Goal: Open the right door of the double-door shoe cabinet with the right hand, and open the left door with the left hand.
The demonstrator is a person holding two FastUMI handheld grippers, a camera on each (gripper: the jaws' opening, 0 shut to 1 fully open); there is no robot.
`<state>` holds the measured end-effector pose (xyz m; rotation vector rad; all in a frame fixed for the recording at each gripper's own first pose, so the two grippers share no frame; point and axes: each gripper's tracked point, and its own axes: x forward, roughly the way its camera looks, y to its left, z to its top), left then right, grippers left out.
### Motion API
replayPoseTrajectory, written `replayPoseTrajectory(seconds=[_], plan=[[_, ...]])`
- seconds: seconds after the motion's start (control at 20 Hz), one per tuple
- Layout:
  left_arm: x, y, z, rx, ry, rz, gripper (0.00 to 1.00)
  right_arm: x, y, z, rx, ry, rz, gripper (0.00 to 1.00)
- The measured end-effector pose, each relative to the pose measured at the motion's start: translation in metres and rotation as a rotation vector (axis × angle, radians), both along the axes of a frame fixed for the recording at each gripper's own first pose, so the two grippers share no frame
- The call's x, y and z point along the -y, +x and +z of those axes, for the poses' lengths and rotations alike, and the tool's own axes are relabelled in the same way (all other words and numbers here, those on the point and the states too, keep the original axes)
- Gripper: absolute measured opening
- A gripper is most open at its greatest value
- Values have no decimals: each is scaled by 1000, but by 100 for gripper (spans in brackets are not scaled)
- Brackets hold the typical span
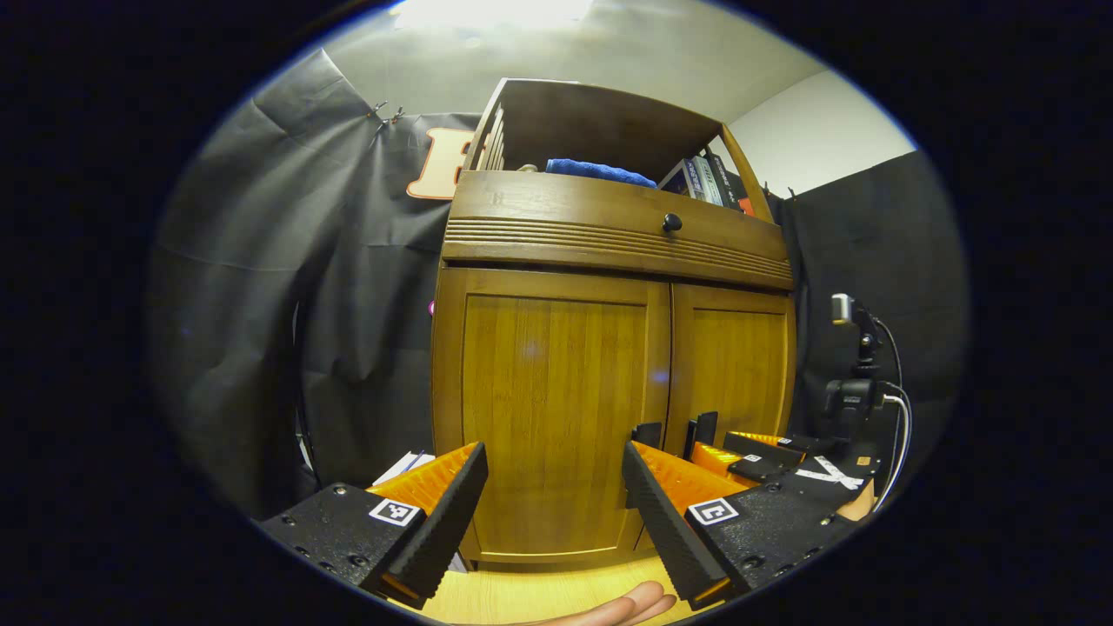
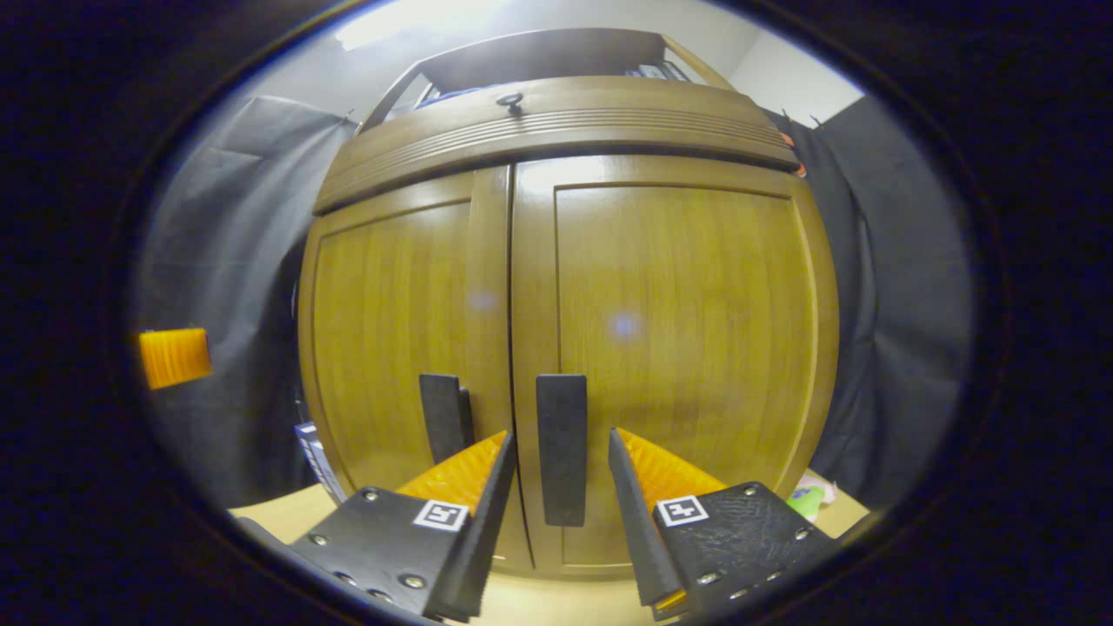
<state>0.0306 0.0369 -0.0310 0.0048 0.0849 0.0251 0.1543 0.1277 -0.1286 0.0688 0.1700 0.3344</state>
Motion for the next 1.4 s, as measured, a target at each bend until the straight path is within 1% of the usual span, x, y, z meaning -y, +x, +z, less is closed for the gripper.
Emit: replayPoseTrajectory(seconds=[0.05,0.15,0.2,0.25,0.3,0.35,0.4,0.45,0.5,0.55,0.8,0.95,1.25,1.3,1.35,1.4], plan=[[0,-1,1,0,0,-1,96,-4,6,-3,4,-24,-7,65],[-1,-1,2,2,0,-1,96,-5,17,-5,13,-37,-47,65],[-2,-1,2,4,1,0,94,-12,23,-12,-14,-16,-52,67],[-2,-2,2,5,0,1,94,-5,25,-21,-51,-32,-99,66],[-2,-2,2,5,-1,0,94,-8,30,-24,-49,9,-90,53],[-2,-2,2,6,-1,-2,94,-9,27,-25,-72,13,-82,39],[-2,-2,3,4,1,-3,94,-5,24,-24,-65,29,-78,26],[-3,-2,2,5,2,0,94,-6,23,-24,-65,40,-72,27],[-2,-2,2,4,7,1,94,-3,19,-22,-57,44,-64,25],[-2,-1,1,3,12,0,94,-1,14,-21,-51,41,-52,21],[4,-1,-2,-11,14,-3,94,17,-23,-11,-58,89,4,21],[4,-1,-1,-4,27,3,94,32,-43,-5,-54,91,14,21],[14,-1,-3,-10,41,-21,94,67,-76,1,-65,113,34,21],[15,-1,-4,-11,45,-23,94,73,-82,0,-67,109,40,17],[16,-2,-4,-11,45,-24,94,79,-85,1,-65,104,47,21],[16,-2,-4,-10,44,-24,94,84,-89,2,-73,112,51,21]])
